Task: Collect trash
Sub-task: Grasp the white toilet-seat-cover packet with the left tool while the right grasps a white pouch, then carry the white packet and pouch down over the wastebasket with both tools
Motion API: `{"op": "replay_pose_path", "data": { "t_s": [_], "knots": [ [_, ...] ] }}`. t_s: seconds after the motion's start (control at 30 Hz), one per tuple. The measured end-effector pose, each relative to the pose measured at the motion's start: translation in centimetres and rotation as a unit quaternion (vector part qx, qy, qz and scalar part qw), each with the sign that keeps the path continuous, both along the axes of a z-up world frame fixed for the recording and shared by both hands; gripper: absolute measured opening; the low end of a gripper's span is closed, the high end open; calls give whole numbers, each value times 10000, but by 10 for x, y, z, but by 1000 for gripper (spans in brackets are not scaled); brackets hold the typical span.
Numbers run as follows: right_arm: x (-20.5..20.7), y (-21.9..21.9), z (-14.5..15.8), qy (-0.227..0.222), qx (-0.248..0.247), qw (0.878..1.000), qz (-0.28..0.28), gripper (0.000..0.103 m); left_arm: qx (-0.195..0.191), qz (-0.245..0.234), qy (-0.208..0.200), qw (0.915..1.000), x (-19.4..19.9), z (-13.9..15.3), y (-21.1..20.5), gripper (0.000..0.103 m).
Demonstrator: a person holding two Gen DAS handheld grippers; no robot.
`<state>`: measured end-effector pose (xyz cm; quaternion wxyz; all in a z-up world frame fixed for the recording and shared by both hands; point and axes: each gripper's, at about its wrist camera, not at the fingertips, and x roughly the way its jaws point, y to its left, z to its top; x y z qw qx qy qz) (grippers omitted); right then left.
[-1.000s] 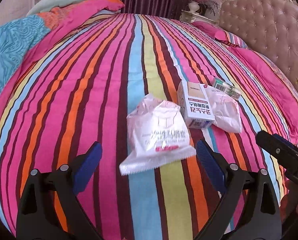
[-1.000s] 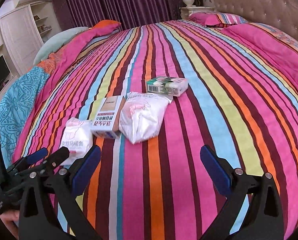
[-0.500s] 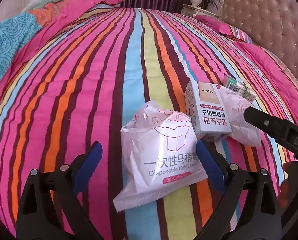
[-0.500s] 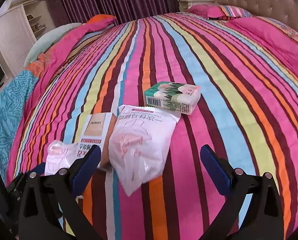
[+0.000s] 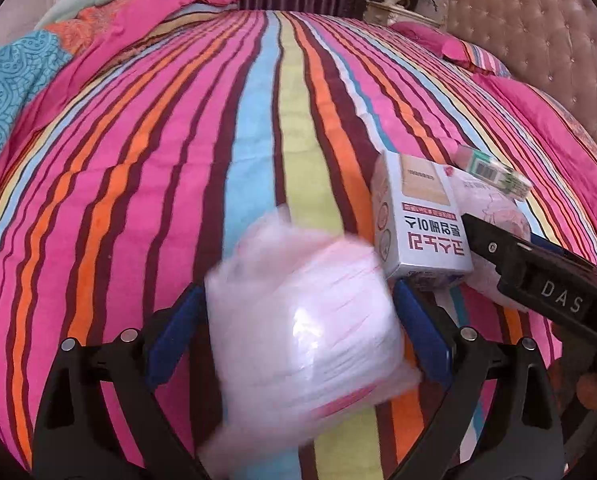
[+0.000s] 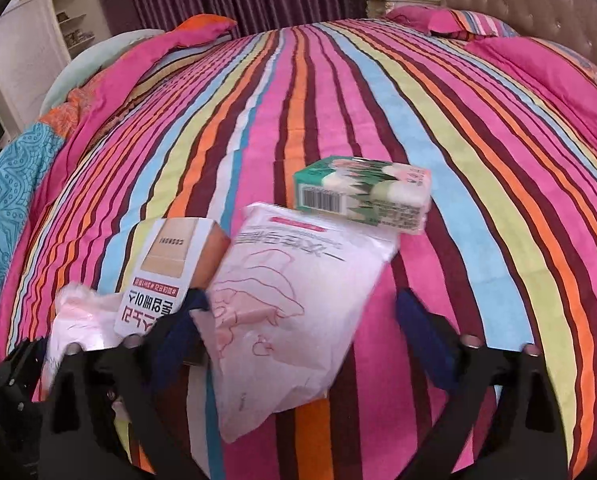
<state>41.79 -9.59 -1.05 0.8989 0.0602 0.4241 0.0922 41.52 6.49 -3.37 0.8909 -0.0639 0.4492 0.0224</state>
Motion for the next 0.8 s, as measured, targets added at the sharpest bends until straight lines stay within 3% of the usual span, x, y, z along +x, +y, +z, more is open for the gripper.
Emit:
{"op": "replay_pose_path", "data": {
  "t_s": [0.1, 0.27, 0.8],
  "knots": [
    [2, 4, -1, -4, -88, 9999, 116, 67, 99, 42, 16, 9999, 1, -2, 0, 83],
    [-7, -2, 2, -67, -88, 9999, 104, 58, 113, 28, -47, 9999, -5, 0, 5, 75],
    [-94, -39, 23, -191, 137, 9997, -95, 57, -77, 104, -217, 9997, -80, 26, 10, 75]
  ]
}}
